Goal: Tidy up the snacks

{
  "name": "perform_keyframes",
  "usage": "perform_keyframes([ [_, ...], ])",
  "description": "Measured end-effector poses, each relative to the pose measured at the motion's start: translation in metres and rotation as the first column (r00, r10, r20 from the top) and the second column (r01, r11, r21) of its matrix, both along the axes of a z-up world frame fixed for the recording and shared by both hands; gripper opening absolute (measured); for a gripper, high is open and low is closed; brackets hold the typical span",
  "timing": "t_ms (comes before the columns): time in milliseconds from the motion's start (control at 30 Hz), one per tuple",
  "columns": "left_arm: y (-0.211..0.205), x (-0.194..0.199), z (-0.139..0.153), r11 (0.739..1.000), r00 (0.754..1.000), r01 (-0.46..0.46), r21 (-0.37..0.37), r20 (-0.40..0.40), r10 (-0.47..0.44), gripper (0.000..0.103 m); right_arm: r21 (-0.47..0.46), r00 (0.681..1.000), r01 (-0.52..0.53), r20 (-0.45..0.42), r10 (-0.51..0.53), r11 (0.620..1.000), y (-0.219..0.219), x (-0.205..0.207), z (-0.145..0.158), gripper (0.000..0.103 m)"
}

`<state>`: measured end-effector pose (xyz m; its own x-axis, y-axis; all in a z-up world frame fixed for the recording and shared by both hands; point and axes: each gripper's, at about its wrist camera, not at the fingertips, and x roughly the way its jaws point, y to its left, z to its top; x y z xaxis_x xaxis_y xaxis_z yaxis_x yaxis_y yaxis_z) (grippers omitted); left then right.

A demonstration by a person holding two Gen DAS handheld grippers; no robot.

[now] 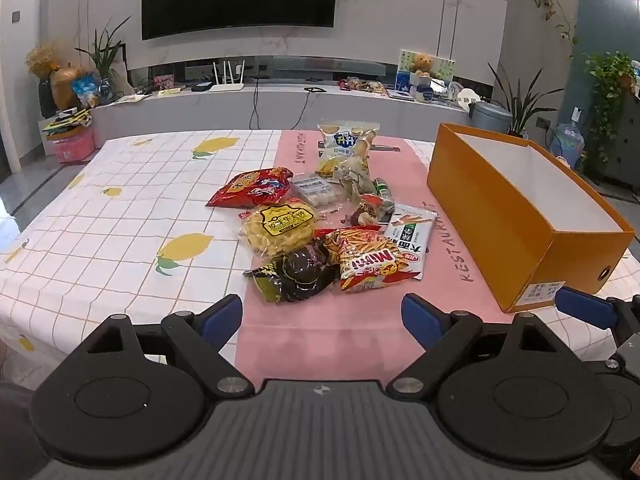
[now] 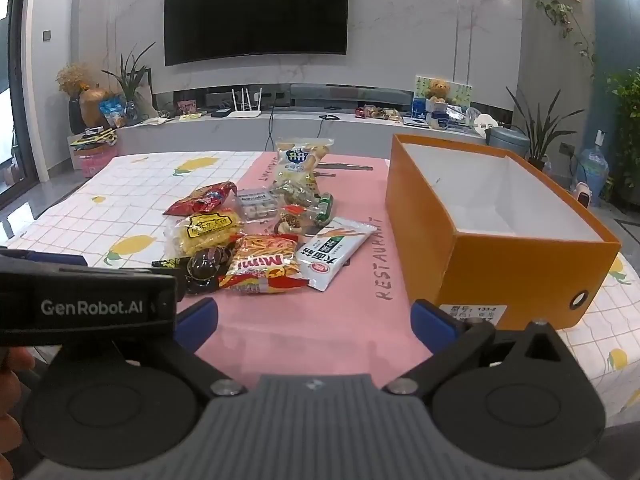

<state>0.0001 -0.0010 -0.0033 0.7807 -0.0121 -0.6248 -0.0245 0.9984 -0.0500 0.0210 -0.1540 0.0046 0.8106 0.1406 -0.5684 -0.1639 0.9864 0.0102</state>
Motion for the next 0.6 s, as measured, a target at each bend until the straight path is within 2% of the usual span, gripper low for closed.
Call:
perform_keyframes([
  [600,-0.0020,-0.0026,0.0027,1.000,1.000,0.005,0.008,0.018,-0.005,0.103,0.014,1.000,0.000,-0.005,0.000,1.000,-0.0021,-0.0012,0.0006,0.100],
])
